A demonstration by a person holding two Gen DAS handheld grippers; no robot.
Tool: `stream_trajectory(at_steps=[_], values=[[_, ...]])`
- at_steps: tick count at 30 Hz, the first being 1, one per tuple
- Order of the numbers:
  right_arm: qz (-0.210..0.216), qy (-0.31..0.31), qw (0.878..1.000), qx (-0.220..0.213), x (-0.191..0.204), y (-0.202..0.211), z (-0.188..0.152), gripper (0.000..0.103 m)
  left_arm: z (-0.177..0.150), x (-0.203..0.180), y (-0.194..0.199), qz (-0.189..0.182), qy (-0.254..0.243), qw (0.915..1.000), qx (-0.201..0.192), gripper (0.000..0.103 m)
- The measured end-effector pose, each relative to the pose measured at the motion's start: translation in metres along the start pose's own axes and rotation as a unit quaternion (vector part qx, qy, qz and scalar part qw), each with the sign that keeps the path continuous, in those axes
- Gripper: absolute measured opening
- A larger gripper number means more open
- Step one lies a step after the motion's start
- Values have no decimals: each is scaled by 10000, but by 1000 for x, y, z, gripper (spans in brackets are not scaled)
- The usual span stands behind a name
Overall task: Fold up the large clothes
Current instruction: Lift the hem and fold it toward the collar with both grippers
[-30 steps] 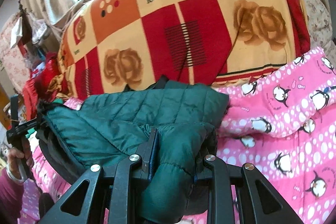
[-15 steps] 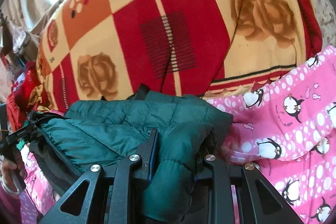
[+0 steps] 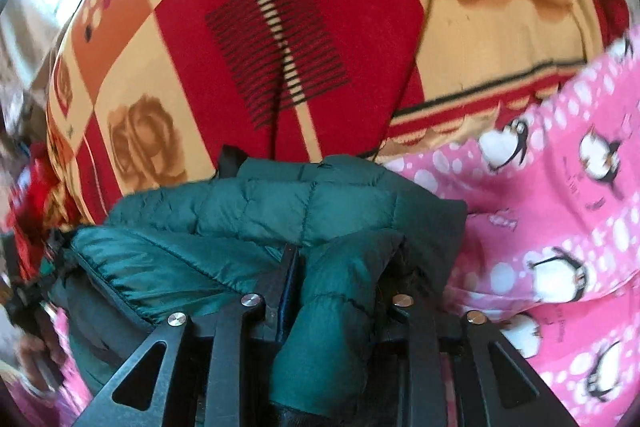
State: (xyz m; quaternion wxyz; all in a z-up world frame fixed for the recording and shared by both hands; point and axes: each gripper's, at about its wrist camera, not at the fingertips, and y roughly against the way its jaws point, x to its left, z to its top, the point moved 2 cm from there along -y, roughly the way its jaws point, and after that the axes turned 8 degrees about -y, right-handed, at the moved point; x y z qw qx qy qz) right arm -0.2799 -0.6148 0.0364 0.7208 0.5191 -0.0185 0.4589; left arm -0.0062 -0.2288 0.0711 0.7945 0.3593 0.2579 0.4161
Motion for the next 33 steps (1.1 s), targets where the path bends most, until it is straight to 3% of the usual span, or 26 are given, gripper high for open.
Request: stream_trajectory(at_steps=[2,4,6,7,8,10,15,20,24,26,30,33], values=[[97,-51,9999,-29,2,6,2,35,1,10,6,-433,241,9988,-14,34],[152,10,9997,-188,7,18,3,37,2,17,17,-890,431,9951,-96,55],[318,-2,9991,-276,11,30,3,42,2,20,31,-1009,489,9932,-323,78],[424,-16,9986,-303,13,35,3,50,1,23,43,-956,495,9926,-560,83],[544,-19,9979,-347,15,42,3,61,1,25,49,-953,491,9918,-695,83],[635,34,9967,-513,20,54,2,69,0,26,59,-1013,428,9910,-768,83],[800,121,9928,-885,30,80,-7,70,-11,22,61,-823,225,9941,-673,83],[792,1071,9894,-572,68,69,-26,70,-19,4,43,-638,-8,9969,-464,83],[234,1718,9839,-442,98,33,-25,70,-13,-13,22,-446,-78,9984,-327,83],[192,1780,9831,-375,106,17,-20,70,-8,-20,10,-206,-128,9994,-243,83],[-239,1721,9841,-361,110,-18,-1,70,-1,-25,-18,264,-233,9994,64,83],[-422,1349,9899,-98,95,-46,9,70,0,-24,-32,357,-311,9987,196,83]])
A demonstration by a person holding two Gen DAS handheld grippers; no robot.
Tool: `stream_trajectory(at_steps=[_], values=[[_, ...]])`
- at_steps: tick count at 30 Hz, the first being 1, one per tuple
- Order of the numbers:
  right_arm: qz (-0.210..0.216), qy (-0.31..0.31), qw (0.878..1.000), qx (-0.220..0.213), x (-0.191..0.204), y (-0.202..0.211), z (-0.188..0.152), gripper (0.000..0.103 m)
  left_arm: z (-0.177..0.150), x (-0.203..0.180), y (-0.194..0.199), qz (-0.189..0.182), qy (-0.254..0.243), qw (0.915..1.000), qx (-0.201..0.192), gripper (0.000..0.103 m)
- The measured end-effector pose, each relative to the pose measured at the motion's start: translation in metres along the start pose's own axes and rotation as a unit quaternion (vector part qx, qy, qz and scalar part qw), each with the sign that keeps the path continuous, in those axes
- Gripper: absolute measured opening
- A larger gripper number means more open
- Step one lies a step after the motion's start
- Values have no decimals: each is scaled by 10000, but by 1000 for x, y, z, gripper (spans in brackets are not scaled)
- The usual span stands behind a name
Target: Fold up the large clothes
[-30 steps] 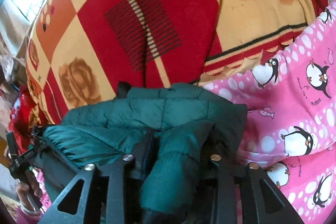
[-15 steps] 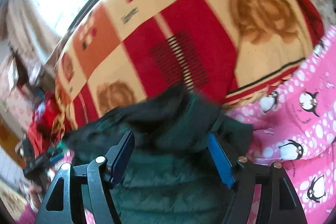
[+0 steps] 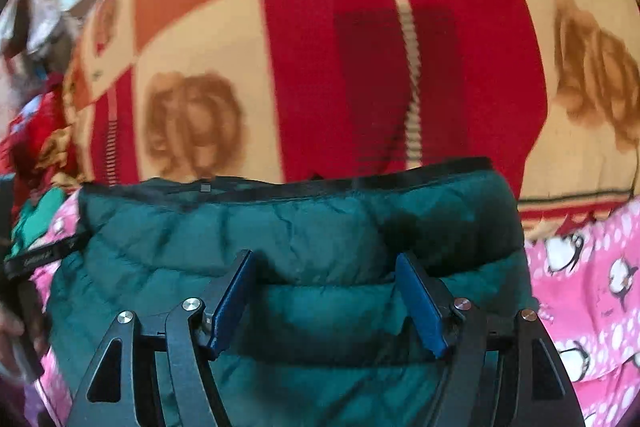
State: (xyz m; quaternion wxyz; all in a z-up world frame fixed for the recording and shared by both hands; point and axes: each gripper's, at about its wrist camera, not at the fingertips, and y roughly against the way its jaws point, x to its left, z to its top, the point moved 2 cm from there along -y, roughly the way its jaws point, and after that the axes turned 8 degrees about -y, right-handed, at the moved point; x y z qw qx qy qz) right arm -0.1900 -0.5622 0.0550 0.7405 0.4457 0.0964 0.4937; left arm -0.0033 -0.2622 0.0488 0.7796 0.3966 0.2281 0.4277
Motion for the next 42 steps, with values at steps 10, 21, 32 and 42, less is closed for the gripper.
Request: stream_trajectory(at_steps=[10,21,32,42], values=[[47,-328,9991,278,-8,-15,-5,70,-3,6,-13,-23,105,9999,1,92],[-159,-255,9995,-52,-18,22,-14,70,-4,7,-12,-1,139,9999,-101,92],[-124,-519,9986,70,-36,16,-22,71,-6,0,-3,131,80,9996,-220,93],[-37,-402,9989,-219,-28,64,-46,71,-23,2,19,117,180,9993,-307,93]])
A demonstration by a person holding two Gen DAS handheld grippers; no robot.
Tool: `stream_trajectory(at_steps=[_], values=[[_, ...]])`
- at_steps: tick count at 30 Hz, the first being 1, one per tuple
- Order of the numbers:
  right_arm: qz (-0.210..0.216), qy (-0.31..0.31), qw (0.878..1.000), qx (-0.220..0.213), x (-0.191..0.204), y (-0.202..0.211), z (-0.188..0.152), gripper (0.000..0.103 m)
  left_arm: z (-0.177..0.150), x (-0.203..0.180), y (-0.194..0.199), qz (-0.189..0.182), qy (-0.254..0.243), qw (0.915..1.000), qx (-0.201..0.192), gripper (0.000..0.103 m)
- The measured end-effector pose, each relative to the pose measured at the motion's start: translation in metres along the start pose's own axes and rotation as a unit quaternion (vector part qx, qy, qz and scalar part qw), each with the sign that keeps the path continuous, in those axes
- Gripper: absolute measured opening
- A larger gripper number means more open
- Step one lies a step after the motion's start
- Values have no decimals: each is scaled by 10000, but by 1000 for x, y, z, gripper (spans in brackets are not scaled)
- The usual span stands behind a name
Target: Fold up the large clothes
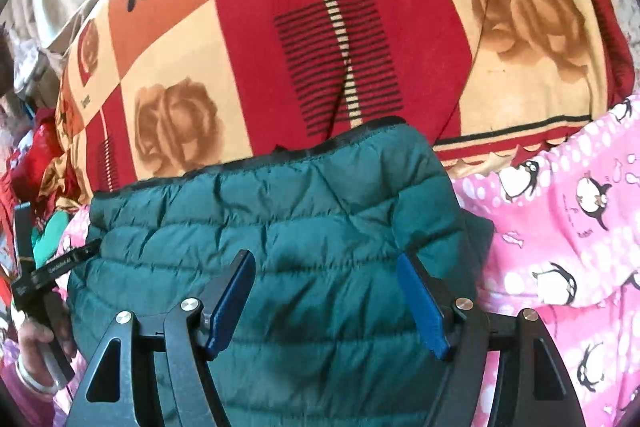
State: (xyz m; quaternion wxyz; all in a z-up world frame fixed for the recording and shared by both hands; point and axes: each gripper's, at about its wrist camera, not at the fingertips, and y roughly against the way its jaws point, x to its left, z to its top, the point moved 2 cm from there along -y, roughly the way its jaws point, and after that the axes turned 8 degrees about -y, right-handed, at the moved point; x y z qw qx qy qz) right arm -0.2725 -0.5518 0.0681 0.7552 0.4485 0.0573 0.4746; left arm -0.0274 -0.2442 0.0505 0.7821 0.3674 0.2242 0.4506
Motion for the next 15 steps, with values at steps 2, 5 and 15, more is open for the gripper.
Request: stream_trajectory(at_steps=[2,5,15], values=[[-75,26,9999,87,-3,-4,-5,71,-4,0,5,10,-37,10000,-16,93],[-163,40,9995,257,-10,-14,-11,71,-8,0,12,44,-113,9999,-74,93],[-130,32,9998,160,-7,5,-13,77,-19,-1,39,149,-299,9988,-366,93]])
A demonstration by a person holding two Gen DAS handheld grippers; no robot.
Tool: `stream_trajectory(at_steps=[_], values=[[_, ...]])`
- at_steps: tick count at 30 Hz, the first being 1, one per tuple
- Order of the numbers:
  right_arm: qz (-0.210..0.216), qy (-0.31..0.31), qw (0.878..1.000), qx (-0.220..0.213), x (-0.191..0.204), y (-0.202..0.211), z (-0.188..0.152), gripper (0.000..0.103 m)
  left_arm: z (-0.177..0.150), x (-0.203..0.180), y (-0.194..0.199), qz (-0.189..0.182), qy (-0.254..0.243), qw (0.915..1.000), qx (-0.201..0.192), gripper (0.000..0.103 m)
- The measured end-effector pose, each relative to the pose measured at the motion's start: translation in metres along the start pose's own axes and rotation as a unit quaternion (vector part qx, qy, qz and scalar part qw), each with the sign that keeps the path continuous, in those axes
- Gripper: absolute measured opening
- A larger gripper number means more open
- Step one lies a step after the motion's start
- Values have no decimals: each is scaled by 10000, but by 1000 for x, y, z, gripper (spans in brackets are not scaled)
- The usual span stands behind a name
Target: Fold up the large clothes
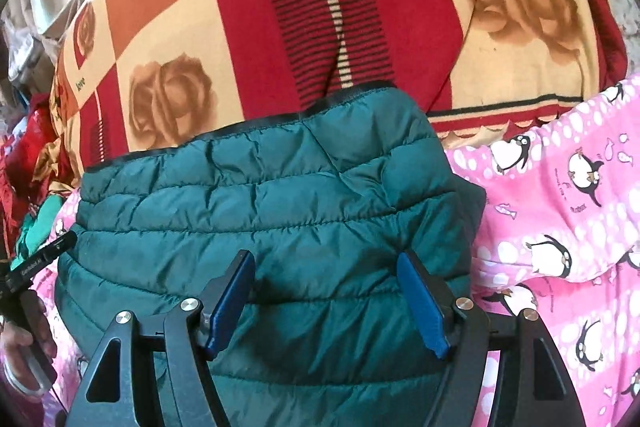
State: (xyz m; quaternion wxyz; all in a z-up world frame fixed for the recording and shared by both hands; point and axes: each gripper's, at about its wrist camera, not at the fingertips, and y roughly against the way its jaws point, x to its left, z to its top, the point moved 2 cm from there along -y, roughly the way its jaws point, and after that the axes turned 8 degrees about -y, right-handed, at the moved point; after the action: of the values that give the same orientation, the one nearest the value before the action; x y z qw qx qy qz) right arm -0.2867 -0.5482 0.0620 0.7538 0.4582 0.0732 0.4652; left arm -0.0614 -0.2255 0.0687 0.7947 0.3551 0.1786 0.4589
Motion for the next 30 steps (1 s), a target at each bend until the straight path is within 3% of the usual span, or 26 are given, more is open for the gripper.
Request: stream_trajectory(at_steps=[10,23,30], values=[[-106,-13,9999,25,-13,16,-7,89,-9,6,8,-81,147,9999,23,93],[-229,-399,9985,301,-45,3,-10,90,-16,14,-4,-448,385,9980,228,93],[-184,-513,9977,399,-54,-10,-6,98,-20,25,-24,-1209,724,9888,483,93]])
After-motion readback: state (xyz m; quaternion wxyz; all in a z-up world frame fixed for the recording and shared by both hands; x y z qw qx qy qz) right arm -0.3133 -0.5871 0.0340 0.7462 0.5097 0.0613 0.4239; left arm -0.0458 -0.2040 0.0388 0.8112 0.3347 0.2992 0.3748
